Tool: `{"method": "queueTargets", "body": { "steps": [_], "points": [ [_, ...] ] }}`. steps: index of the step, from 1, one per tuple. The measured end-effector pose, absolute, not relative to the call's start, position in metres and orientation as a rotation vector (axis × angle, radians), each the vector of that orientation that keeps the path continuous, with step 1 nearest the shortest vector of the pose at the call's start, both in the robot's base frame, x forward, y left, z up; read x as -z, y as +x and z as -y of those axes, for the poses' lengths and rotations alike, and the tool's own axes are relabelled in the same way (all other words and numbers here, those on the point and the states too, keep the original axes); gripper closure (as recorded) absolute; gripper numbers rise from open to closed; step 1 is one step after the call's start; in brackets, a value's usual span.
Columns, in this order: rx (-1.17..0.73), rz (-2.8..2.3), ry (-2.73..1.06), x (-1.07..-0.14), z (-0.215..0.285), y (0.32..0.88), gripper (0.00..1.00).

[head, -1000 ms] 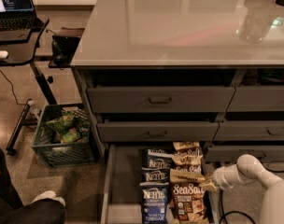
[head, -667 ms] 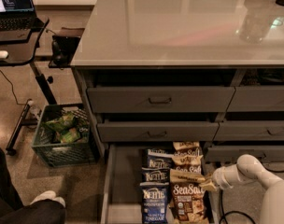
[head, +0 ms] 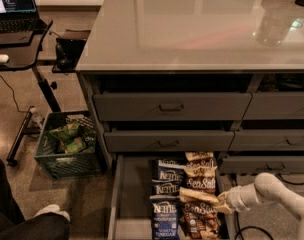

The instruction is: Pick brown chip bag from bottom drawer and place on counter

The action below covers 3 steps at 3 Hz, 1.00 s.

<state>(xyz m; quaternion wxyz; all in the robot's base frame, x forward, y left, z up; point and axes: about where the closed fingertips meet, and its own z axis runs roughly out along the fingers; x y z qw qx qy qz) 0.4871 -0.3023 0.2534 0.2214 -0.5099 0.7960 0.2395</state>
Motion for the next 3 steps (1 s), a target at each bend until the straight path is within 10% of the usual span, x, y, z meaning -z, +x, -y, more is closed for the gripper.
{"method": "queueTargets", "body": {
  "steps": [3],
  "points": [
    [-0.683,-1.842,-1.595,-0.414,0.243,0.411,1.0]
  ]
}}
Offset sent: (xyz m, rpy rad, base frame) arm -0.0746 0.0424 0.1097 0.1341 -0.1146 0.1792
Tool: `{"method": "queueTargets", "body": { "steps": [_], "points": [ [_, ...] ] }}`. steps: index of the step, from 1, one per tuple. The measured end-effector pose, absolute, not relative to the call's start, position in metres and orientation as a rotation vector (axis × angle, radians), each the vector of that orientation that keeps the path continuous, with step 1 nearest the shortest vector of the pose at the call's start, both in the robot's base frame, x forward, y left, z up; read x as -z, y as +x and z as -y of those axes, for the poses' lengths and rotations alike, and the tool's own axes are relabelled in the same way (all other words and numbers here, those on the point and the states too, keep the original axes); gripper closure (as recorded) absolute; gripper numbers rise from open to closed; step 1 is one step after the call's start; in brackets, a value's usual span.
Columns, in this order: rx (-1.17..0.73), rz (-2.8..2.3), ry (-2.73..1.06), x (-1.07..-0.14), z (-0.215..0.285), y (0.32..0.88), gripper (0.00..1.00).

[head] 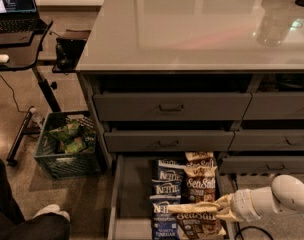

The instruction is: Pick brown chip bag from bottom drawer and place on counter

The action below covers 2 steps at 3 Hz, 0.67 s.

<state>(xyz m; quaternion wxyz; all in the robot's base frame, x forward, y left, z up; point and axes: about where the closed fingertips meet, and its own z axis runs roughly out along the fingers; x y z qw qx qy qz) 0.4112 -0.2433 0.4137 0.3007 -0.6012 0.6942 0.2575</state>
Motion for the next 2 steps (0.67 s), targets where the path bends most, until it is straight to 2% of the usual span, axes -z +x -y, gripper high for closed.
{"method": "queueTargets", "body": {
  "steps": [2],
  "points": [
    [-0.68,-1.761,-1.451,-0.502,0.248,0.458,1.0]
  ]
}}
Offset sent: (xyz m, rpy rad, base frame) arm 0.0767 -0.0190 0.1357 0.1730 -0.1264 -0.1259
